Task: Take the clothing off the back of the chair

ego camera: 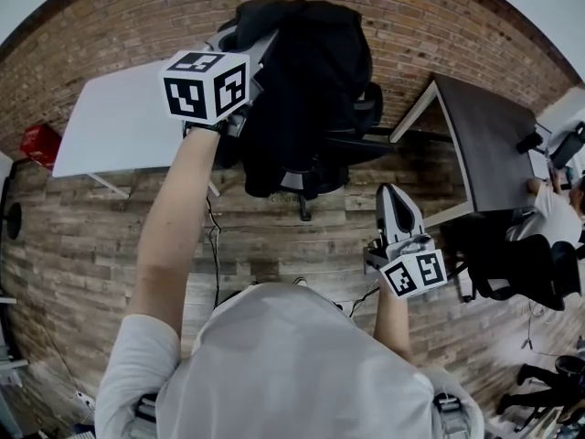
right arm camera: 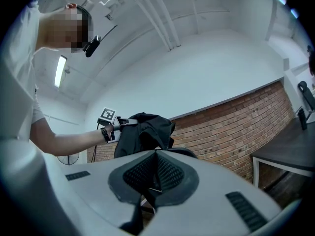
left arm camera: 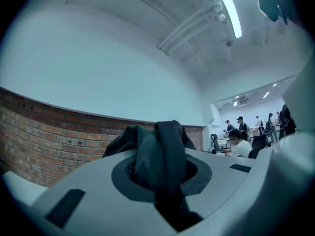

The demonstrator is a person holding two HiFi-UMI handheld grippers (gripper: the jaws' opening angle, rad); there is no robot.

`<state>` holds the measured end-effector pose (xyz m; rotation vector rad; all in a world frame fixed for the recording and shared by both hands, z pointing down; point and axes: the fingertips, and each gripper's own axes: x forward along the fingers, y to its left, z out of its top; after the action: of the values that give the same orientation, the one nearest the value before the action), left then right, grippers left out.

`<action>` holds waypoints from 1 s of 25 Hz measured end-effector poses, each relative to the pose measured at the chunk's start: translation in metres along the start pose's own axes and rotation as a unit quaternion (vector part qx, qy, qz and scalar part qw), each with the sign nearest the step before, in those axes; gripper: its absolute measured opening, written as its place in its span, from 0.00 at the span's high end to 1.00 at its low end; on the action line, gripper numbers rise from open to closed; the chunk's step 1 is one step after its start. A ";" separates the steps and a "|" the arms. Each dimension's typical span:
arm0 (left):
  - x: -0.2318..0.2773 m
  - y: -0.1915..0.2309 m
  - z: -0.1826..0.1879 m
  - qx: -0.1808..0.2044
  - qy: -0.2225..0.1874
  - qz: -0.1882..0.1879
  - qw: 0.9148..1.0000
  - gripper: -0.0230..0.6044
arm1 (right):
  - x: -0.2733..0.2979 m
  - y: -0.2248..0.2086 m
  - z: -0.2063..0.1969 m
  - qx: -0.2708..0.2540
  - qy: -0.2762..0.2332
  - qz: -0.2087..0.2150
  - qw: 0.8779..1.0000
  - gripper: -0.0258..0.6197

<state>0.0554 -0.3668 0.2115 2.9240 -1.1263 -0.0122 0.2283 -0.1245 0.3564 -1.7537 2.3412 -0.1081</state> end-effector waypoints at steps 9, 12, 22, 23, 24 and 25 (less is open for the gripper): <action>-0.014 -0.003 0.036 -0.011 -0.036 -0.030 0.999 0.83 | 0.004 0.015 0.004 -0.011 -0.002 -0.011 1.000 0.93; -0.021 -0.005 0.047 -0.007 -0.048 -0.033 0.998 0.83 | 0.005 0.017 0.004 -0.013 -0.002 -0.010 1.000 0.93; -0.062 0.001 0.076 0.023 -0.083 -0.030 0.996 0.83 | 0.016 0.021 0.004 -0.014 0.000 0.004 1.000 0.93; -0.067 0.001 0.079 0.029 -0.086 -0.029 0.995 0.83 | 0.018 0.022 0.004 -0.015 0.000 0.006 1.000 0.93; -0.071 0.000 0.082 0.036 -0.089 -0.028 0.995 0.82 | 0.019 0.022 0.004 -0.015 0.000 0.008 1.000 0.93; -0.075 0.000 0.085 0.042 -0.092 -0.027 0.995 0.83 | 0.020 0.022 0.004 -0.016 0.000 0.009 1.000 0.93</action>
<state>-0.0014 -0.3164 0.1264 3.0812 -1.0950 -0.2448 0.2035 -0.1371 0.3458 -1.7477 2.3704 -0.0702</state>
